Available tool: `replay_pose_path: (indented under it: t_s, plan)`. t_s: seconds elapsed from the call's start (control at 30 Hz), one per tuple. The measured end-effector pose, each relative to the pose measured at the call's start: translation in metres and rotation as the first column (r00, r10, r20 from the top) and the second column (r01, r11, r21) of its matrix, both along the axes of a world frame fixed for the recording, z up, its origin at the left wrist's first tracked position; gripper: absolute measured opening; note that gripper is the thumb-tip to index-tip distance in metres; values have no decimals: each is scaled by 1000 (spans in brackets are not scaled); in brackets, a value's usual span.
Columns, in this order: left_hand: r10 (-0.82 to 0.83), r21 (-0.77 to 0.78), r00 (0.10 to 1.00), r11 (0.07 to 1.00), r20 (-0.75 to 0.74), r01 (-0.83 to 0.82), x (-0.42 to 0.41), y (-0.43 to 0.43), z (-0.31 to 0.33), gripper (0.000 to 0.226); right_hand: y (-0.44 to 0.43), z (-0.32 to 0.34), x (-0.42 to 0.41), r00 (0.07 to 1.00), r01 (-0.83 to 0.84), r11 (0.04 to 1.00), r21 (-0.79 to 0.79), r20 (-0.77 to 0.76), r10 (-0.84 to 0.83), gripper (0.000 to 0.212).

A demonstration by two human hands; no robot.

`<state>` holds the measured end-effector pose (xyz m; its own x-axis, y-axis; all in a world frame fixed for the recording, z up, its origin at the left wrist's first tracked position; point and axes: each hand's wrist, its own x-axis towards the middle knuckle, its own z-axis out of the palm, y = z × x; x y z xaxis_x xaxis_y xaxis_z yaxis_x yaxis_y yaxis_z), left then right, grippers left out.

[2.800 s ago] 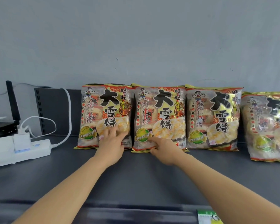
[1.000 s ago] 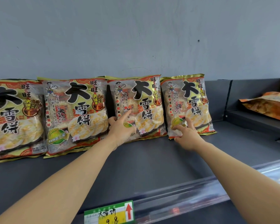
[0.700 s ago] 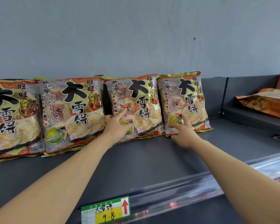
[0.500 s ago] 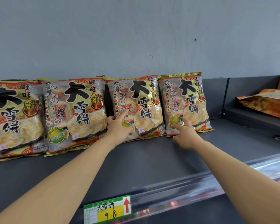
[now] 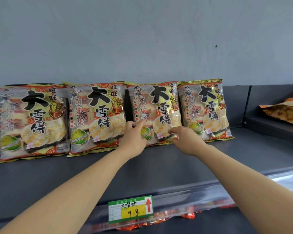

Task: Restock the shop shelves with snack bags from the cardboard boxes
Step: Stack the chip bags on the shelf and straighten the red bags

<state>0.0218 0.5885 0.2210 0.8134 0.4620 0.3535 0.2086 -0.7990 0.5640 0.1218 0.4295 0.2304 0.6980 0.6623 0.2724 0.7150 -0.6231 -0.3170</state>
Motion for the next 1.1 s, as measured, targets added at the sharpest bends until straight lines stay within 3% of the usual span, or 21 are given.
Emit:
replay_pose_path:
  t_s: [0.47, 0.8, 1.1]
  plan:
    - [58, 248, 997, 968, -43, -45, -84, 40, 19, 42, 56, 26, -78, 978, -124, 985, -117, 154, 141, 41]
    - [109, 221, 991, 971, -81, -88, -140, 87, 12, 35, 94, 23, -121, 975, -175, 973, -152, 107, 192, 40]
    - [-24, 240, 997, 970, -70, 40, -140, 77, 22, 37, 86, 28, -141, 987, -92, 985, -146, 114, 110, 42]
